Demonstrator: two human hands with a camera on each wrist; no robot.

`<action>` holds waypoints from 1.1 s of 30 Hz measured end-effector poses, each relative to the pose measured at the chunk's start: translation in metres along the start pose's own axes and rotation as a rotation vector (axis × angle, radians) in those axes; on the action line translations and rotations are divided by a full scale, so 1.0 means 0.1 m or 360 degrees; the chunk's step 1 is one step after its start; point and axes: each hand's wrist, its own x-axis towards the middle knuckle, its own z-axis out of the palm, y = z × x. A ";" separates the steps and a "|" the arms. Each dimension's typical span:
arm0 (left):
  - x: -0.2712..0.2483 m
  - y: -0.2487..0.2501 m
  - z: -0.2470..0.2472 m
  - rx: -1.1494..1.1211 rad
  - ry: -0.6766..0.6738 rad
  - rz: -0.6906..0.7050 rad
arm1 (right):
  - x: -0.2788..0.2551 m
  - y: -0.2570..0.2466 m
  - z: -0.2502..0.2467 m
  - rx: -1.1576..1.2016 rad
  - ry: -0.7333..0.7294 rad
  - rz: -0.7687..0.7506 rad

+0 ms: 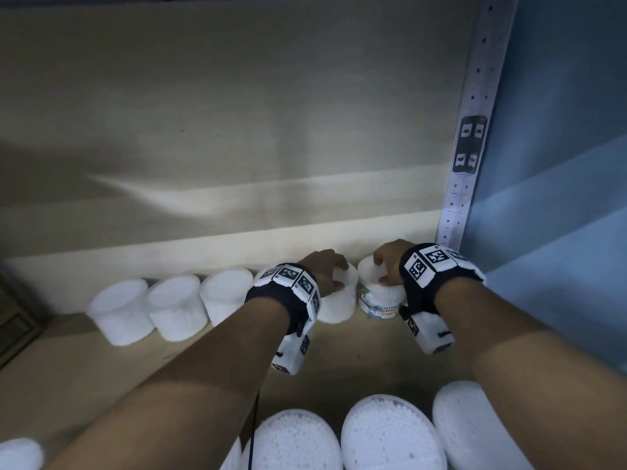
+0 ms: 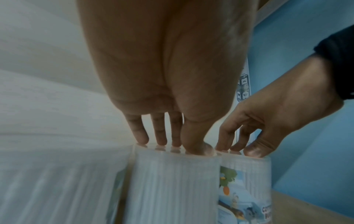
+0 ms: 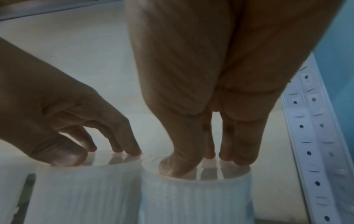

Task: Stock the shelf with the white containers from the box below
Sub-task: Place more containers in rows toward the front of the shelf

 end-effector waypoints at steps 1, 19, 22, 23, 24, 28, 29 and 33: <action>0.00 -0.01 0.00 -0.0008 -0.0010 0.0008 | 0.01 0.00 0.00 -0.0004 -0.0004 0.0006; 0.09 0.16 0.06 0.0096 0.0251 -0.0364 | 0.57 0.13 0.16 -0.0248 -0.0046 0.0006; 0.08 0.16 0.07 0.0196 0.0173 -0.0335 | 0.51 0.13 0.15 -0.0233 -0.0005 -0.0012; 0.08 0.16 0.07 0.0200 0.0157 -0.0335 | 0.48 0.13 0.14 -0.0232 0.0004 -0.0017; 0.07 0.17 0.05 0.0191 0.0148 -0.0330 | 0.50 0.13 0.15 -0.0225 0.0011 -0.0014; 0.02 0.17 0.00 0.0173 0.0103 -0.0262 | 0.49 0.16 0.13 -0.0186 -0.0002 -0.0023; 0.01 0.16 -0.01 0.0149 0.0096 -0.0231 | 0.46 0.17 0.11 -0.0164 -0.0014 -0.0028; -0.03 0.13 -0.06 0.0064 0.0023 -0.0160 | 0.41 0.16 0.08 -0.0131 -0.0010 -0.0028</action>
